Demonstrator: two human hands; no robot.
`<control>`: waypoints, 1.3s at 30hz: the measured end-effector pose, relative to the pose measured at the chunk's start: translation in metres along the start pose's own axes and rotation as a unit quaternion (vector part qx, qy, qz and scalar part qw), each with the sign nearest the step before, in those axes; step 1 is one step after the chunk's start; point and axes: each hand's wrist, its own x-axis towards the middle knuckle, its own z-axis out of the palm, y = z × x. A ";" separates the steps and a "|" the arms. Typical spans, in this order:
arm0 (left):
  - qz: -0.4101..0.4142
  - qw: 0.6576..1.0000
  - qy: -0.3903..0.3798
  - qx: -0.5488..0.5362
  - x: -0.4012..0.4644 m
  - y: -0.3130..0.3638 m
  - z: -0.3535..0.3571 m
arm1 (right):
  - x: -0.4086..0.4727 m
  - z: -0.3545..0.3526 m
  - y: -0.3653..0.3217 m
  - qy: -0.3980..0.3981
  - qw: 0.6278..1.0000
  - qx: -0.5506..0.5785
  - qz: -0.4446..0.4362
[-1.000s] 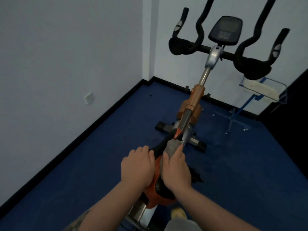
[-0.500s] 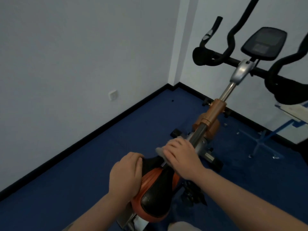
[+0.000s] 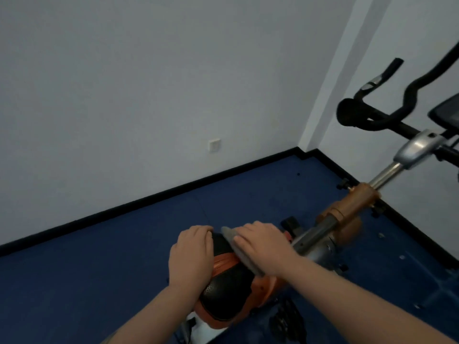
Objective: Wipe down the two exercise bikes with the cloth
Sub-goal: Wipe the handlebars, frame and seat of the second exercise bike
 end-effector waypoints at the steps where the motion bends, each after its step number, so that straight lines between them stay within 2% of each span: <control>1: -0.011 1.000 0.005 -0.018 -0.005 0.001 0.000 | 0.001 -0.004 0.015 -0.047 0.999 -0.022 -0.007; 3: -0.030 0.998 0.020 -0.048 -0.014 0.005 0.000 | 0.011 -0.010 0.041 -0.145 0.986 -0.078 0.012; 5: -0.045 0.998 0.022 -0.040 -0.022 0.009 0.000 | 0.025 -0.013 0.039 -0.186 0.977 -0.098 0.036; 8: -0.060 0.998 0.012 0.014 -0.034 0.012 0.004 | 0.044 -0.001 -0.010 -0.149 0.987 -0.051 0.019; 10: -0.072 0.997 0.008 0.017 -0.043 0.013 0.008 | 0.049 0.009 -0.038 -0.083 0.995 0.049 0.017; 12: -0.076 0.997 0.018 0.006 -0.055 0.014 0.010 | 0.050 0.009 -0.041 -0.071 0.988 0.137 -0.001; 13: -0.079 0.997 0.027 -0.007 -0.061 0.014 0.011 | 0.052 0.008 -0.031 -0.102 0.983 0.153 -0.011; 15: -0.099 0.993 0.044 -0.047 -0.071 0.015 0.011 | 0.060 0.005 -0.004 -0.207 0.971 0.109 -0.039; 17: -0.112 0.989 0.056 -0.075 -0.078 0.017 0.012 | 0.068 0.004 0.013 -0.267 0.961 0.073 -0.023; 19: -0.116 0.987 0.058 -0.091 -0.086 0.020 0.015 | 0.073 0.005 0.004 -0.257 0.961 0.101 -0.012; 21: -0.120 0.987 0.047 -0.093 -0.095 0.019 0.017 | 0.076 0.006 -0.018 -0.217 0.969 0.110 -0.047; 24: -0.128 0.987 0.040 -0.088 -0.103 0.017 0.020 | 0.080 0.004 -0.044 -0.163 0.967 0.181 -0.072; 27: -0.146 0.984 0.044 -0.094 -0.108 0.017 0.021 | 0.091 0.003 -0.048 -0.186 0.949 0.190 -0.171; 31: -0.177 0.980 0.041 -0.076 -0.110 0.018 0.023 | 0.107 -0.003 -0.050 -0.254 0.934 0.219 -0.120; 36: -0.187 0.979 0.045 -0.058 -0.112 0.017 0.023 | 0.101 -0.006 -0.074 -0.233 0.931 0.120 -0.253; 39: -0.200 0.978 0.042 -0.040 -0.112 0.016 0.025 | 0.103 -0.005 -0.072 -0.244 0.923 0.127 -0.270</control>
